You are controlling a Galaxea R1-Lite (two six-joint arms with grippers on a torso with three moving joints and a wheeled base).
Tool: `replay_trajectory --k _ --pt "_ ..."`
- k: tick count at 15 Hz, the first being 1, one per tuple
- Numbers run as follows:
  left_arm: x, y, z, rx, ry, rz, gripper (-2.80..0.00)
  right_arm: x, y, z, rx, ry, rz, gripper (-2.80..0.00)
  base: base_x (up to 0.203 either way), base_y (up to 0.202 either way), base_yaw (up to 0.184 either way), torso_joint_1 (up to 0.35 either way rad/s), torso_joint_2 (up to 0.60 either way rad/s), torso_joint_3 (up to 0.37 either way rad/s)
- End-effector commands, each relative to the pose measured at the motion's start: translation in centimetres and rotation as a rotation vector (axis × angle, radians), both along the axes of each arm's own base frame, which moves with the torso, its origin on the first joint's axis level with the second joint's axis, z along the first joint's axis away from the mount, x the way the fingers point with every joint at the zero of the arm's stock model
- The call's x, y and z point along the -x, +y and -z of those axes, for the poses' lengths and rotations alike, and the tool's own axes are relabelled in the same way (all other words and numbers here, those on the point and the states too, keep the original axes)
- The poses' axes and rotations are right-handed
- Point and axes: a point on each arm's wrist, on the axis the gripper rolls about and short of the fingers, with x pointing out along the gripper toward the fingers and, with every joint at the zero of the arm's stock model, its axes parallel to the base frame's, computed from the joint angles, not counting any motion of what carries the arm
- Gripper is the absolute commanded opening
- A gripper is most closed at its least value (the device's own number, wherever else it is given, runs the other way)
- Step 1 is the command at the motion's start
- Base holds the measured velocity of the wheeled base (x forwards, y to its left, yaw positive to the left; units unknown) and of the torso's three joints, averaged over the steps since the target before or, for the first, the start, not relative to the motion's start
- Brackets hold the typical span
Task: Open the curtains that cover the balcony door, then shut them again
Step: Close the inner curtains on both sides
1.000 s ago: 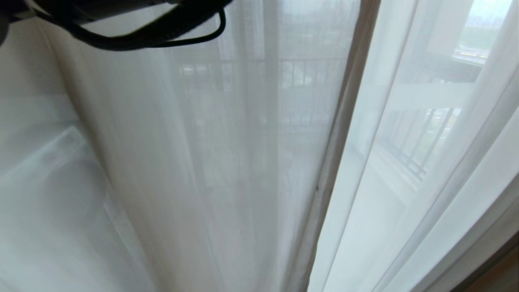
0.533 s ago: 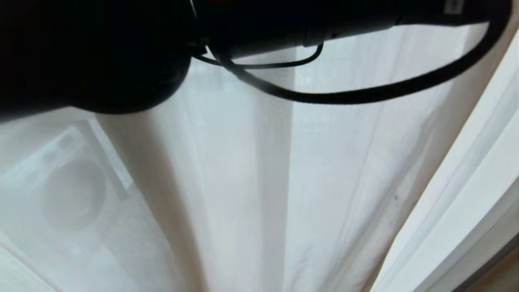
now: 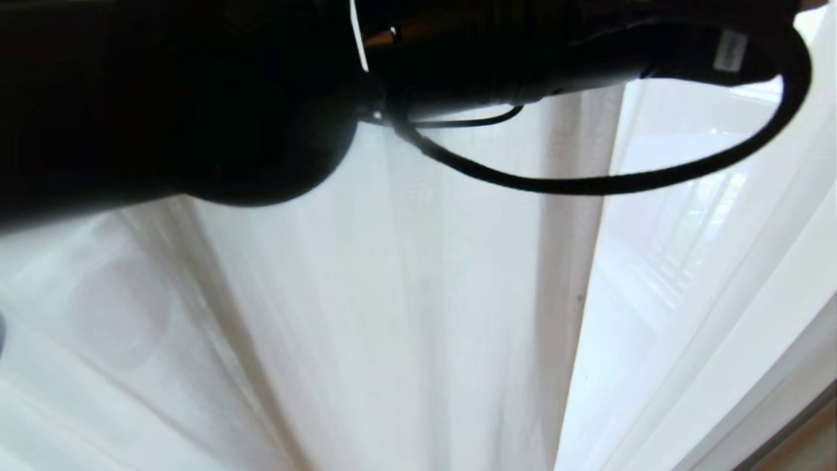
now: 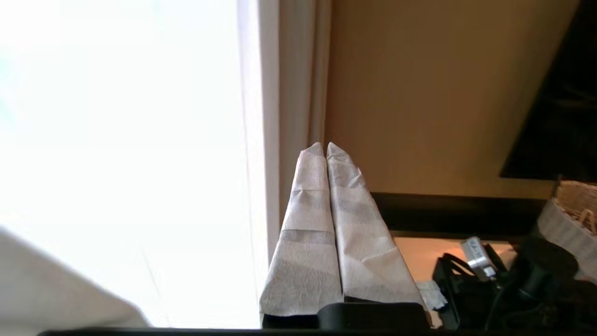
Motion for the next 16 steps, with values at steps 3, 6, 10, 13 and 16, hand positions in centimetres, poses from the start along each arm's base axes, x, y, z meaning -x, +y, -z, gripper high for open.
replay_trajectory --k 3,6,10,13,16 --pt "-0.9 4.6 -3.1 0.077 -0.035 -0.169 -2.80 0.0 0.0 0.0 0.000 0.000 -0.001 -2.80 0.000 0.000 0.000 0.000 0.00 0.000" --pt "-1.6 8.9 -5.2 0.123 -0.094 -0.342 -2.80 0.0 0.0 0.0 0.001 -0.001 -0.001 -2.80 0.000 0.000 0.000 0.000 0.00 0.000" --pt "-0.6 14.6 -6.2 0.134 -0.100 -0.521 -2.80 0.0 0.0 0.0 0.002 -0.001 -0.001 -2.80 0.000 0.000 0.000 0.000 0.00 0.000" --pt "1.5 19.1 -6.4 0.119 -0.089 -0.640 -2.80 0.0 0.0 0.0 0.001 -0.001 -0.001 -2.80 0.000 0.000 0.000 0.000 0.00 0.000" --pt "4.3 23.3 -5.9 0.097 -0.065 -0.778 -2.80 0.0 0.0 0.0 0.000 0.000 -0.001 -2.80 0.000 0.000 0.000 0.000 0.00 0.000"
